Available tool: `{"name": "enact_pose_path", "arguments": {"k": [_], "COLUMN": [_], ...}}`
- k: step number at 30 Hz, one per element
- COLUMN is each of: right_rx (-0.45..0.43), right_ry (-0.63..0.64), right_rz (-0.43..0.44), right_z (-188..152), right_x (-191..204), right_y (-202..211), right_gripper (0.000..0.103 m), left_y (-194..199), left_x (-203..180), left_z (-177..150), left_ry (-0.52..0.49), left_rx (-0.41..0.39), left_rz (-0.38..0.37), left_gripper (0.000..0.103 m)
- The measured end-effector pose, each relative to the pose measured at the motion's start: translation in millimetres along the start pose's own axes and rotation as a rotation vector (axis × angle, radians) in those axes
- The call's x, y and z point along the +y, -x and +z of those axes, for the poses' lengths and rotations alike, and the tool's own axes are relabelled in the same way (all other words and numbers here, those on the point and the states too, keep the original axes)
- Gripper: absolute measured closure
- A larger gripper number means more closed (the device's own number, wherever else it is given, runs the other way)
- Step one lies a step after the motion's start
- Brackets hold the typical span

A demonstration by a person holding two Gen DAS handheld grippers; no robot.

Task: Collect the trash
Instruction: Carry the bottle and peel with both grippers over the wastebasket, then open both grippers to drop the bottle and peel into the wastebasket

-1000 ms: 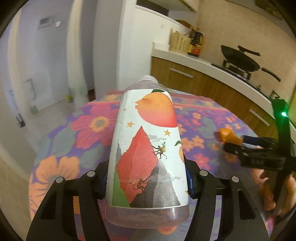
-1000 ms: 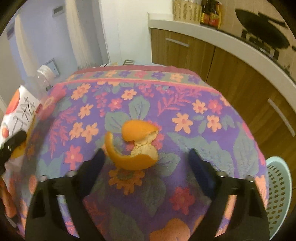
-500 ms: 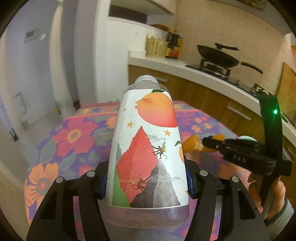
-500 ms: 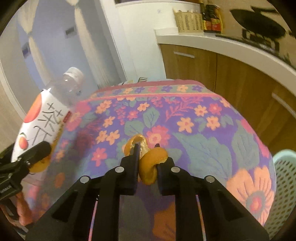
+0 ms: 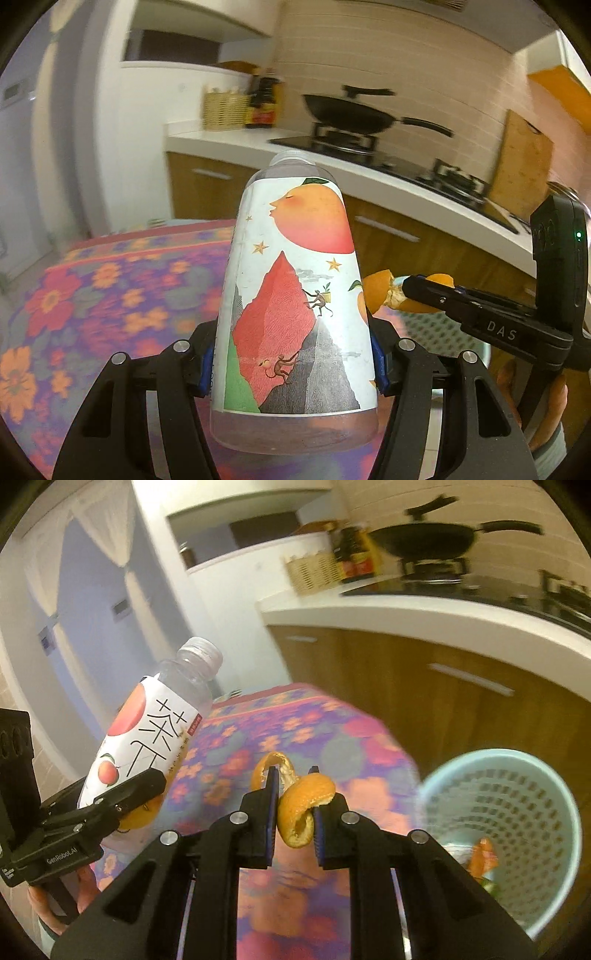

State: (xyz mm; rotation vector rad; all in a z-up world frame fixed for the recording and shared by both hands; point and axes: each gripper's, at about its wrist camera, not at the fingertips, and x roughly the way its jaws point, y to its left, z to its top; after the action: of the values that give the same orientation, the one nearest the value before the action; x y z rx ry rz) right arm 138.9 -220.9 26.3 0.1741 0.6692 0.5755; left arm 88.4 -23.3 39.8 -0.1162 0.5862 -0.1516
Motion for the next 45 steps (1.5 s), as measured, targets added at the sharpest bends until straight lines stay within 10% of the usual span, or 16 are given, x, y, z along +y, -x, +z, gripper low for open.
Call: {"name": "enact_pose_path", "arguments": {"k": [14, 32, 35, 37, 45], "right_rx": [-0.066, 0.008, 0.025, 0.033, 0.014], "right_ry": [-0.127, -0.290, -0.321, -0.337, -0.311], "right_rz": [-0.236, -0.315, -0.322, -0.327, -0.335], "right_z": [-23.1, -42.3, -45.3, -47.1, -43.4], "right_x": [-107.7, -175.4, -182.8, -186.2, -180.7], "right_y": [65.5, 52.1, 46.8, 45.0, 49.7], "right_gripper": [0.090, 0.087, 0.078, 0.055, 0.052], "left_y": [-63.9, -114.4, -121.3, -123.3, -126.6], "left_x": [-105.0, -150.1, -150.9, -151.4, -145.0], "left_z": [-8.4, -24.0, -25.1, -27.0, -28.7], "left_ry": [-0.099, -0.146, -0.143, -0.148, -0.121], "left_rx": [0.066, 0.158, 0.170, 0.170, 0.170], "left_rz": [-0.185, -0.216, -0.227, -0.226, -0.242], "left_gripper": [0.044, 0.044, 0.044, 0.043, 0.043]}}
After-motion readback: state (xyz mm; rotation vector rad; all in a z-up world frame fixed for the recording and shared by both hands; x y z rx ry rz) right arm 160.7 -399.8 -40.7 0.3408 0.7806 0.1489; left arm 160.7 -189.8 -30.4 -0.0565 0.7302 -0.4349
